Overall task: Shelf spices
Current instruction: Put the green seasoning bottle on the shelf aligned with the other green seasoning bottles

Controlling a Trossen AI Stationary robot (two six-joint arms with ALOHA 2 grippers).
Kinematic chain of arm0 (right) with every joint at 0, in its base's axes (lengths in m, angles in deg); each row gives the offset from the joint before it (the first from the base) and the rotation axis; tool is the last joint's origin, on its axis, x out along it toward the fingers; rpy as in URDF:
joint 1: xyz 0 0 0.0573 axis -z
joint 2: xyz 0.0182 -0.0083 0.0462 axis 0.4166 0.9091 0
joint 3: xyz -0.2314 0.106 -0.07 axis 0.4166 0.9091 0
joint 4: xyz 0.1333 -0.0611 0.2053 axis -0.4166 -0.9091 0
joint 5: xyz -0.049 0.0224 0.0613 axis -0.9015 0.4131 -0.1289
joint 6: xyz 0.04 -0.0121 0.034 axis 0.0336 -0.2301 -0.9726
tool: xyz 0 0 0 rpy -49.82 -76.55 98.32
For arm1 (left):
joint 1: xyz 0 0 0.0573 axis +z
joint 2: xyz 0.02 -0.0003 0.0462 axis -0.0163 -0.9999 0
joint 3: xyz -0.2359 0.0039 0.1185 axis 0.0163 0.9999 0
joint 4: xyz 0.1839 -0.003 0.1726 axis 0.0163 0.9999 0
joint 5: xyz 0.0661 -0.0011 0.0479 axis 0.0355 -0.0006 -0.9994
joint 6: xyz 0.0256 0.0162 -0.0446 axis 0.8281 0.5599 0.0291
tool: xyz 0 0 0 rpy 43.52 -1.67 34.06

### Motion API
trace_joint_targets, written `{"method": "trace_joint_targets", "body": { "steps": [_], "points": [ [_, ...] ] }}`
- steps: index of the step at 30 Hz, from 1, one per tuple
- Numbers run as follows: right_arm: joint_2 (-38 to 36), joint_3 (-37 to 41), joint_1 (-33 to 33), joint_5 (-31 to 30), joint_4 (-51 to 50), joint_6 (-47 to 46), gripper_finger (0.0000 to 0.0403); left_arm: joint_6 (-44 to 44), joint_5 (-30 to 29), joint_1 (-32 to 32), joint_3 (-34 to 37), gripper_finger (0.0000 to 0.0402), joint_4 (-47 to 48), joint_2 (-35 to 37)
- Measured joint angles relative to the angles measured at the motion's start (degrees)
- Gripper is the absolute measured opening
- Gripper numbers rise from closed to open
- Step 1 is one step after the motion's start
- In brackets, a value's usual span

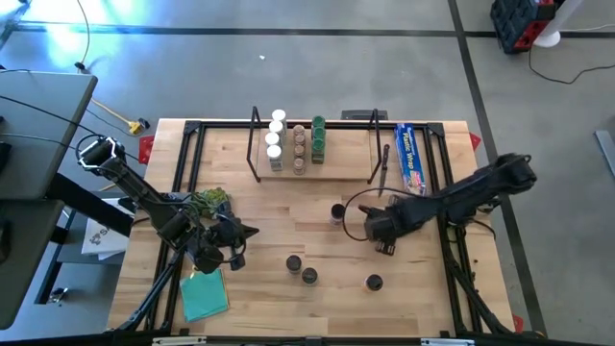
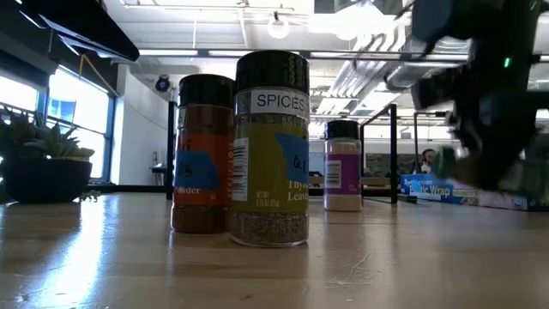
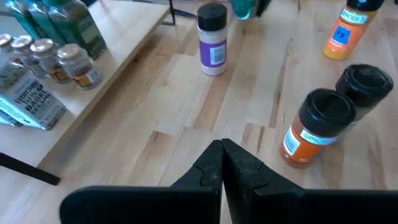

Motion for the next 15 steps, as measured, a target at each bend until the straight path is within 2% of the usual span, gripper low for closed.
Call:
{"method": "trace_joint_targets", "body": {
  "steps": [3, 8, 11, 15],
  "points": [
    [-3.04, -3.39, -4.94, -6.14, 0.24, -5.43, 0.0184, 0.01, -1.91, 0.0, 0.0, 0.0, -0.52, 0.0],
    [-5.87, -10.05, -13.77, -26.36, 8.04, -9.44, 0.0184, 0.11, -7.52, 1.06, 0.0, 0.0, -5.2, 0.0],
    [-4.95, -11.88, -16.82, -36.1, 23.04, -2.48, 0.0184, 5.59, -9.42, 3.06, 0.0, 0.0001, -10.87, -0.65],
    [-0.48, -11.92, -17.92, -36.63, 46.82, 14.11, 0.0184, 23.09, -9.25, 5.6, 0.0, 0.0016, -24.79, -4.45]
  ]
}}
